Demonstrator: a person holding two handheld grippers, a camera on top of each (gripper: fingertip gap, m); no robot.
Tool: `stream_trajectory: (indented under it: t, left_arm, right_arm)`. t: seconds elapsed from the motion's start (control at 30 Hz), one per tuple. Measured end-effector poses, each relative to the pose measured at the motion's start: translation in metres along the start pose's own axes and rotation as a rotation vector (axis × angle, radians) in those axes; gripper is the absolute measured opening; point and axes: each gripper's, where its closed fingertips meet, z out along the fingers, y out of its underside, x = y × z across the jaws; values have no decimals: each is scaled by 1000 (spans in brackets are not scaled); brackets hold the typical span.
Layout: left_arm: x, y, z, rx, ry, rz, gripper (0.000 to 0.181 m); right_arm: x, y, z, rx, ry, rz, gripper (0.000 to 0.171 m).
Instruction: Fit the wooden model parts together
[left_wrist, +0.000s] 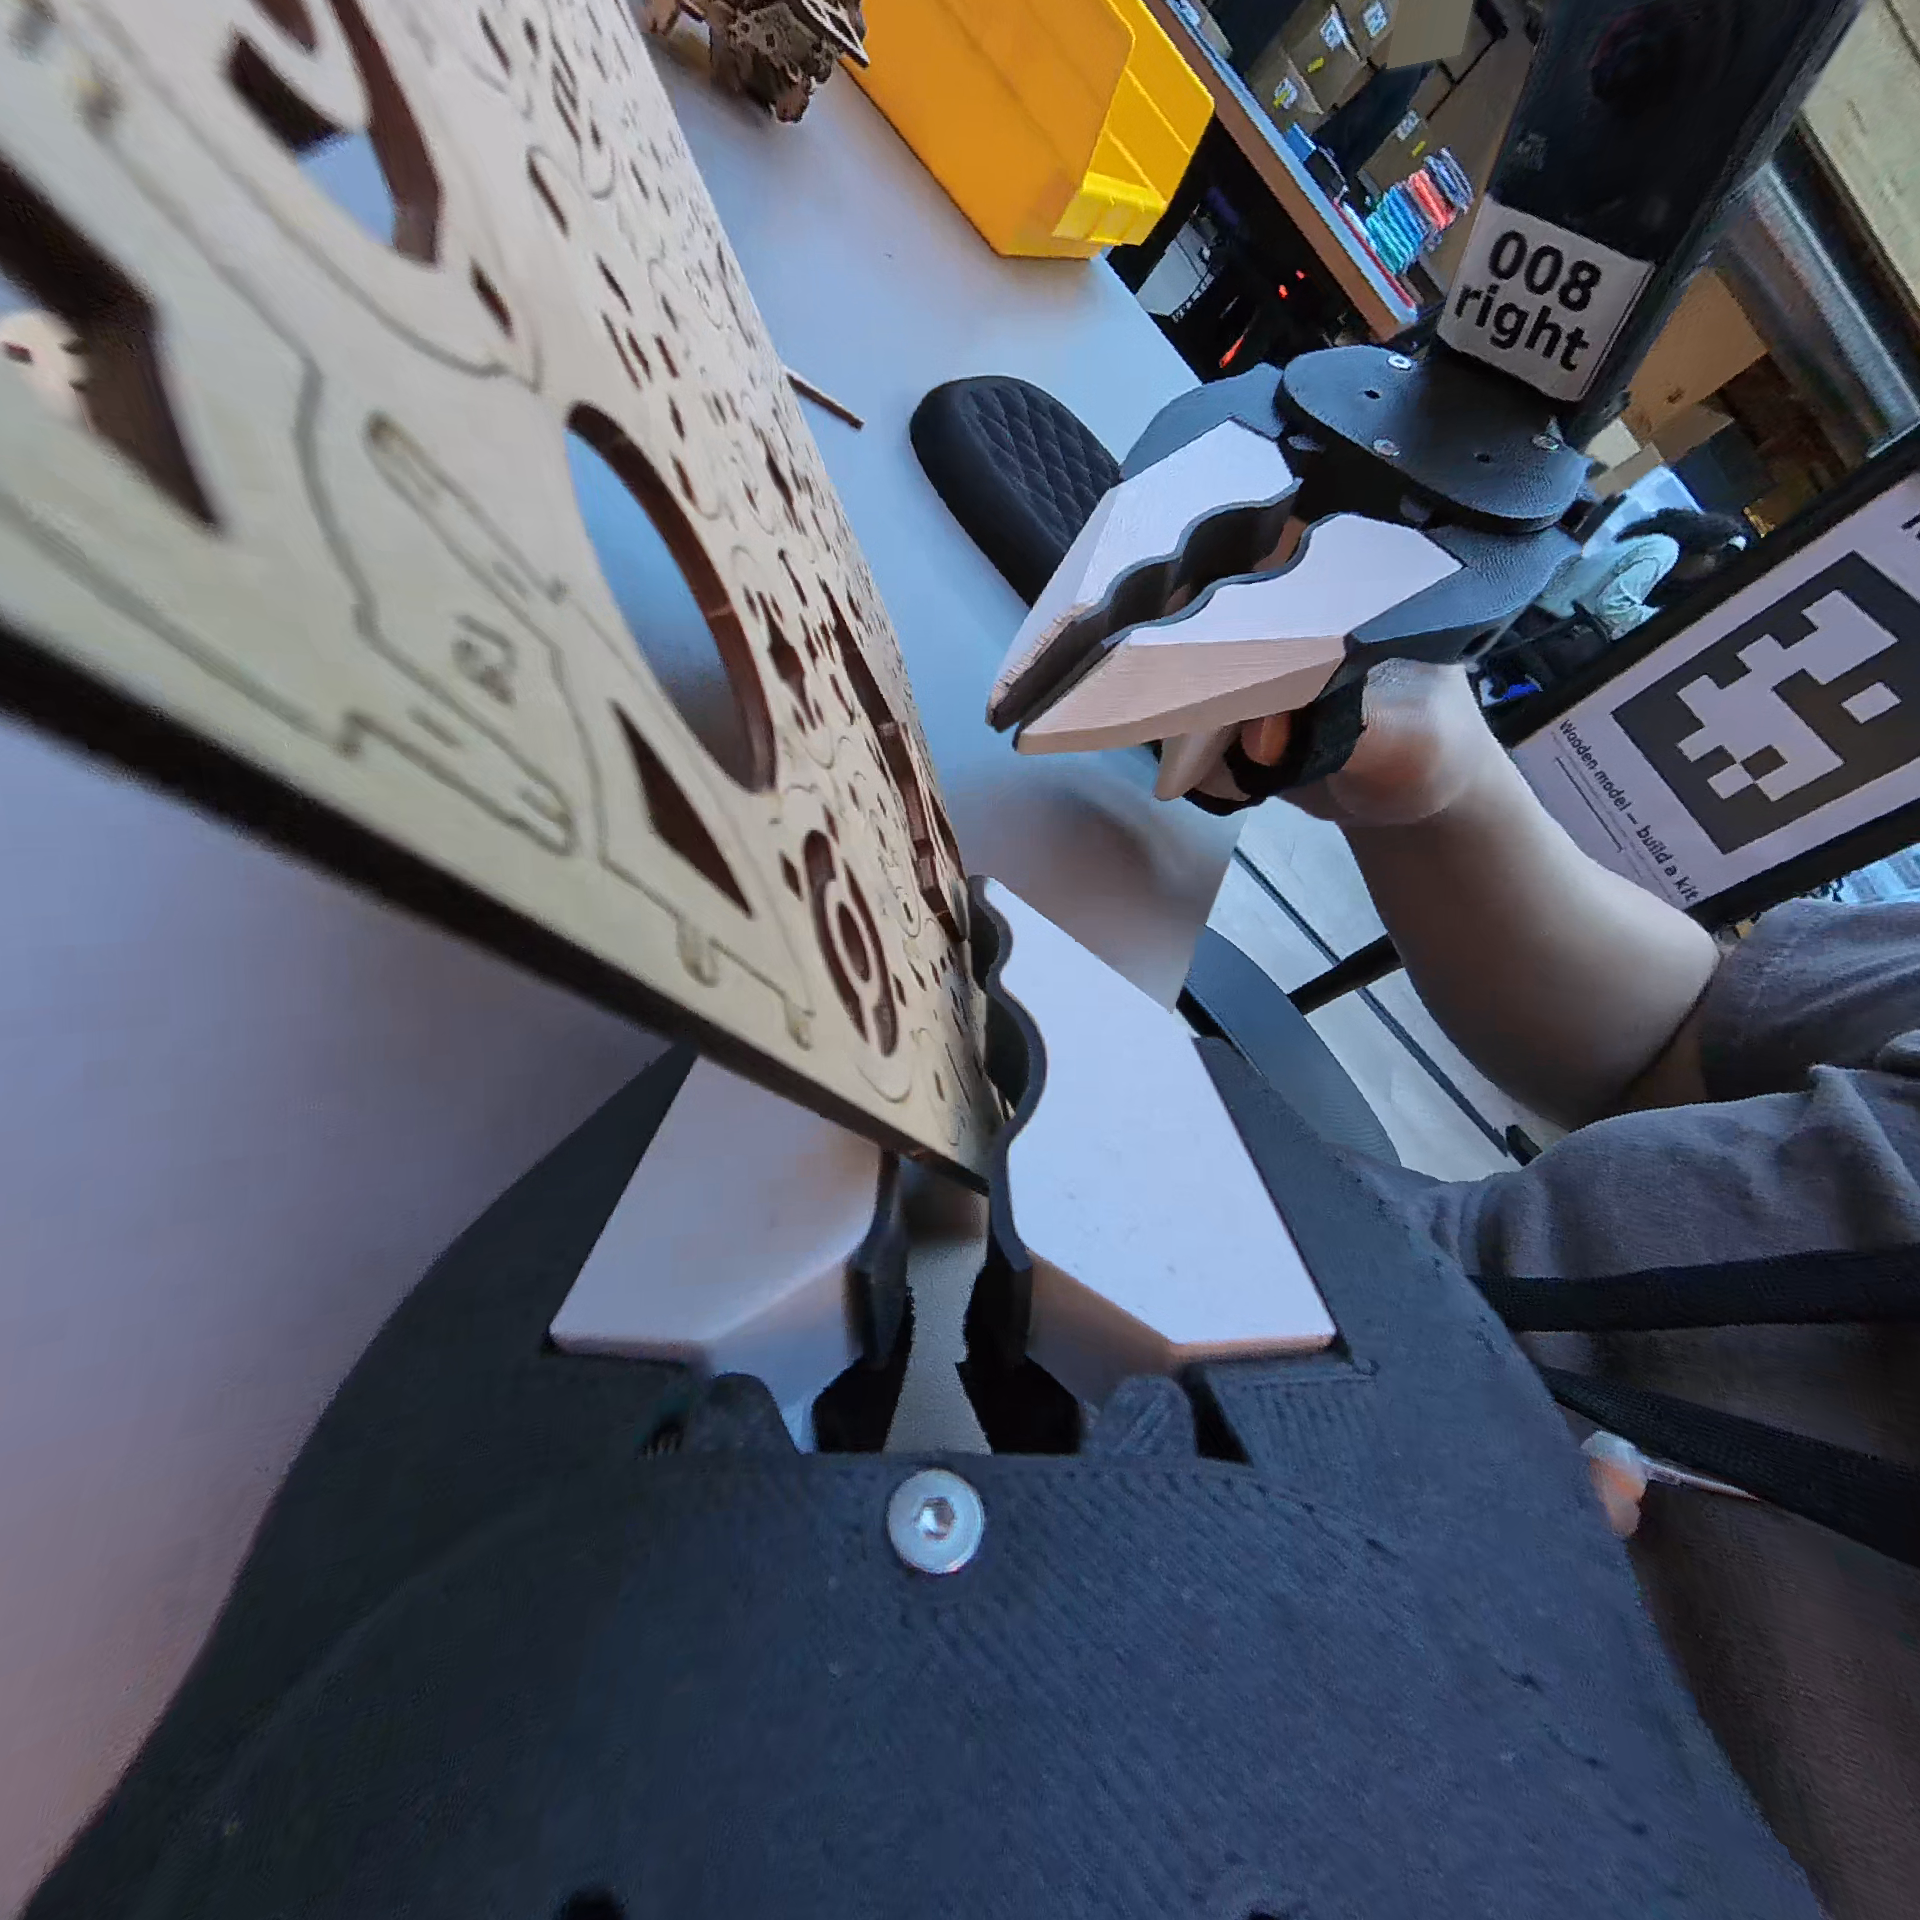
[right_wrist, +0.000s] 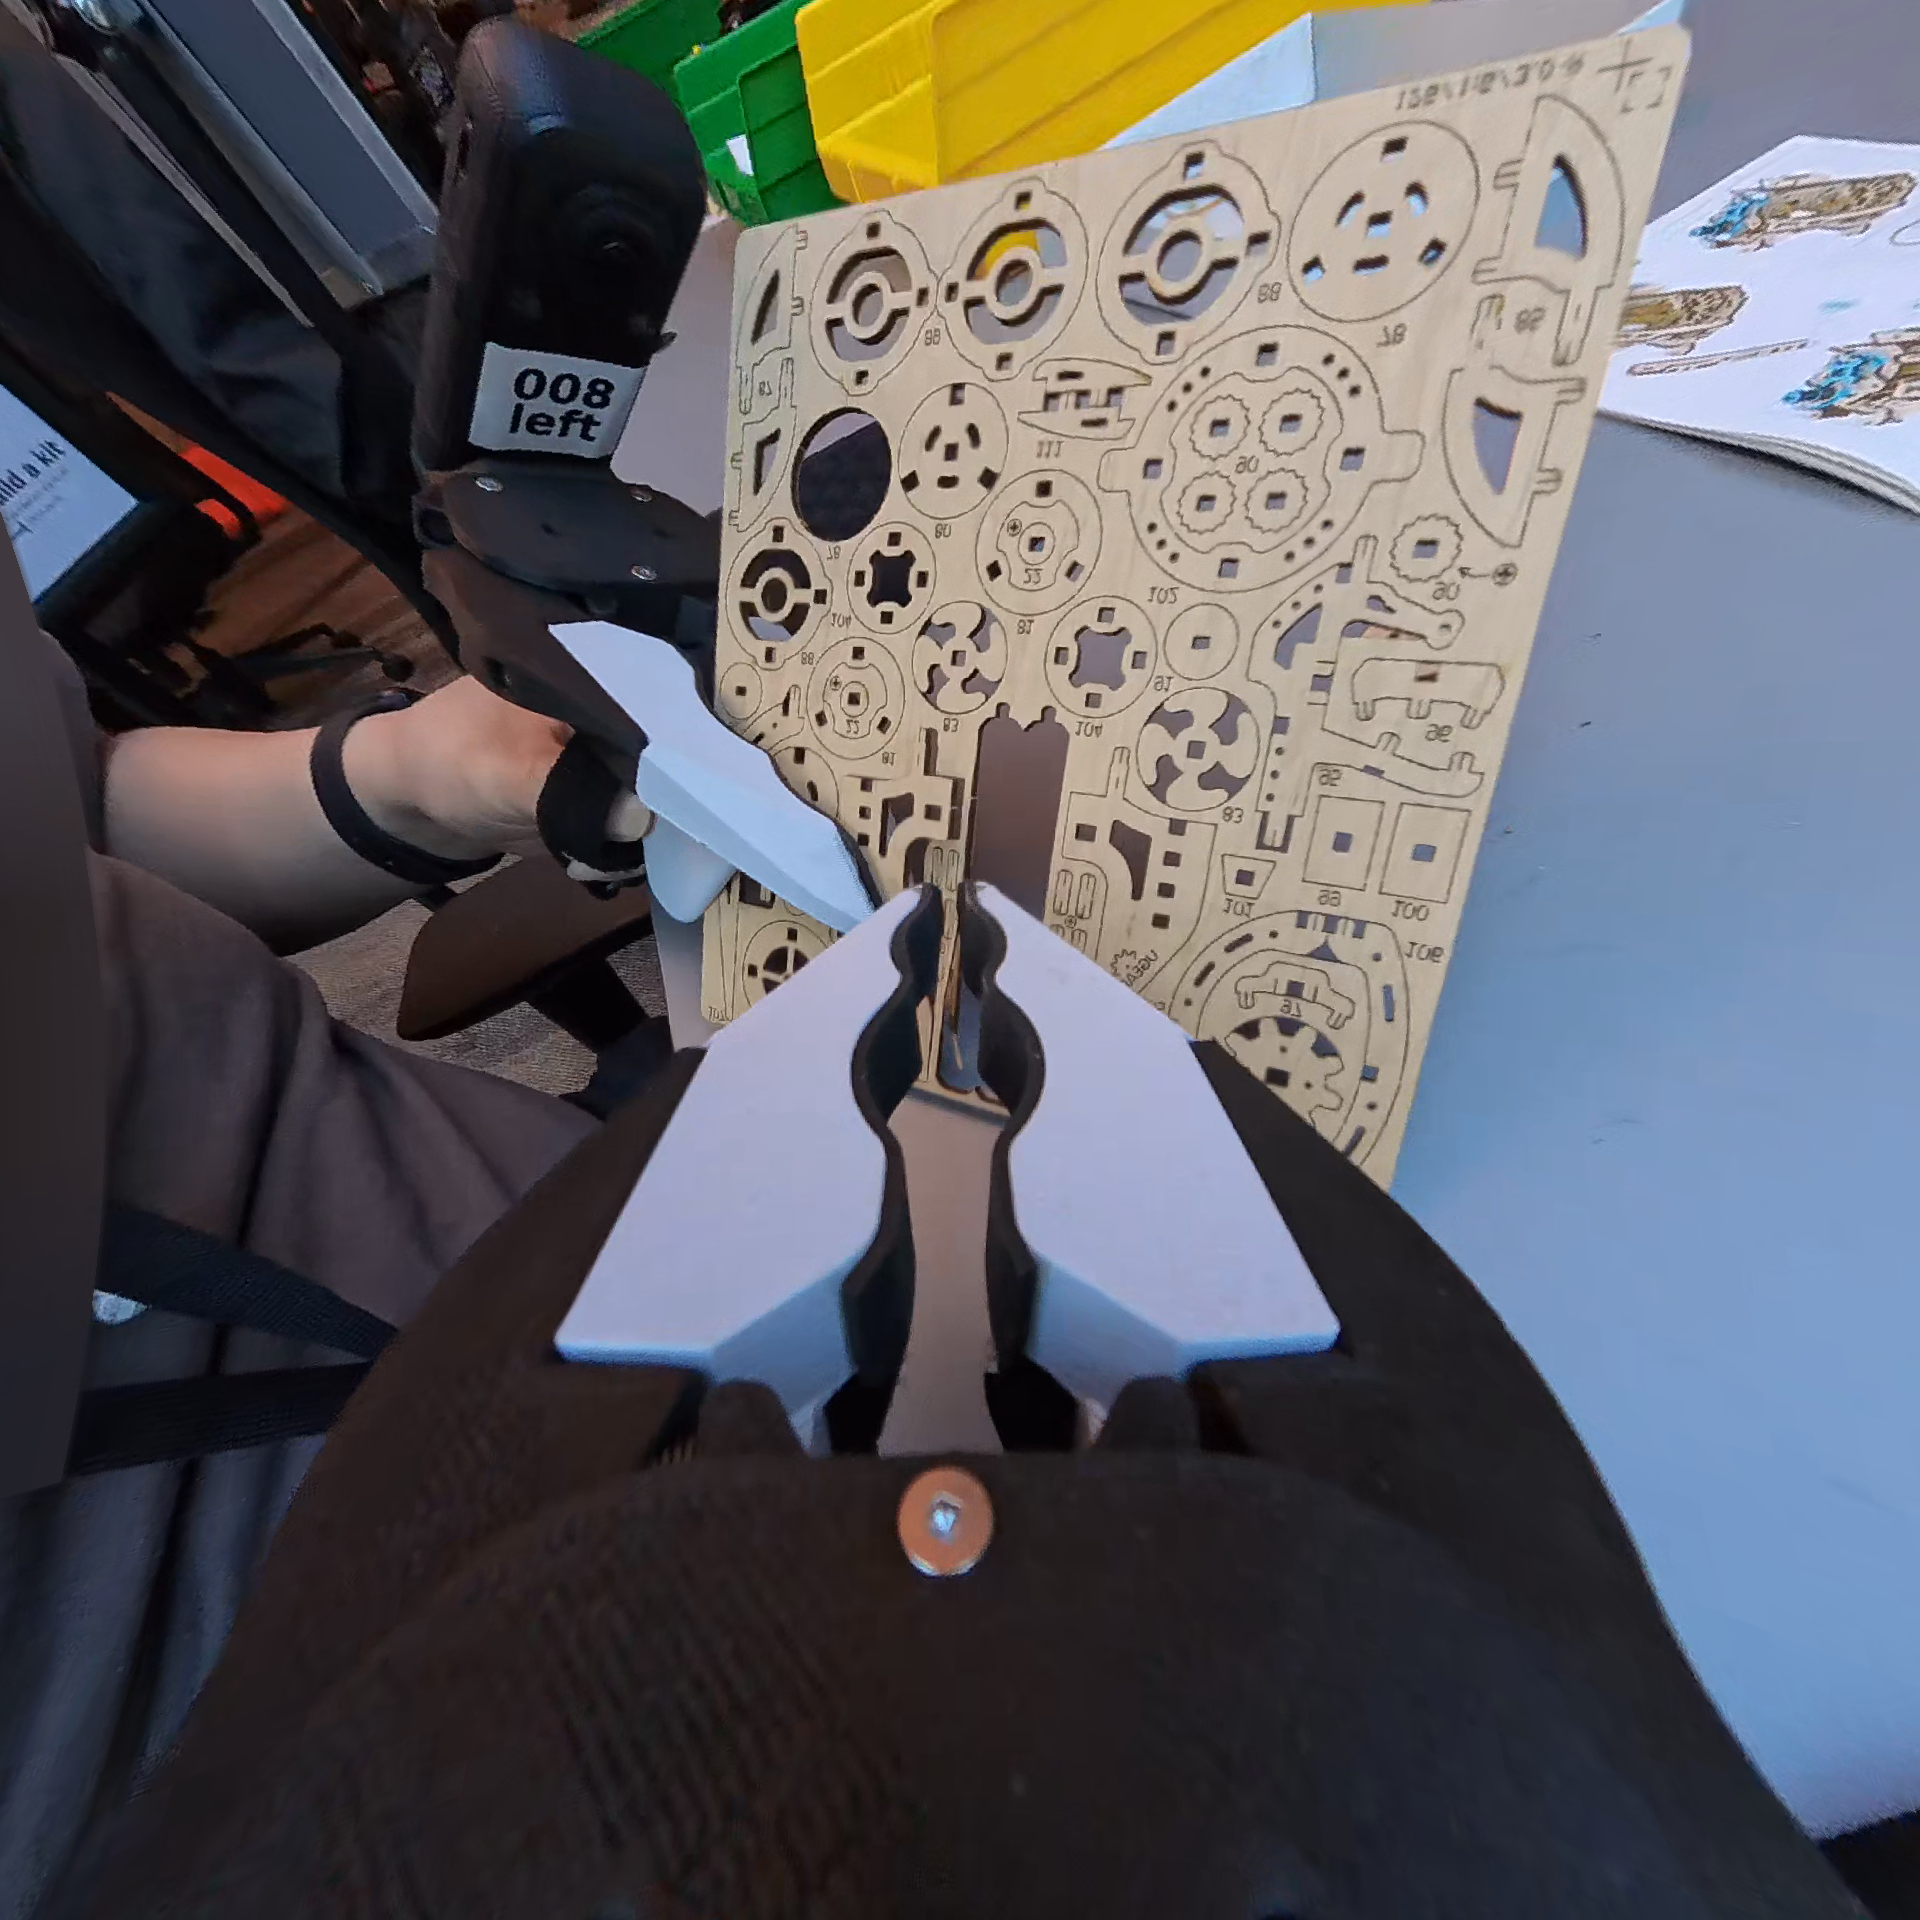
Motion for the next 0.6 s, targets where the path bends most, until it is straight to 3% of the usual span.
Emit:
stream_trajectory:
  t: [0.6]
  left_arm:
    - [1, -1, 0, 5, 12, 1, 7]
  right_arm:
    - [1, 20, 8, -8, -35, 34, 11]
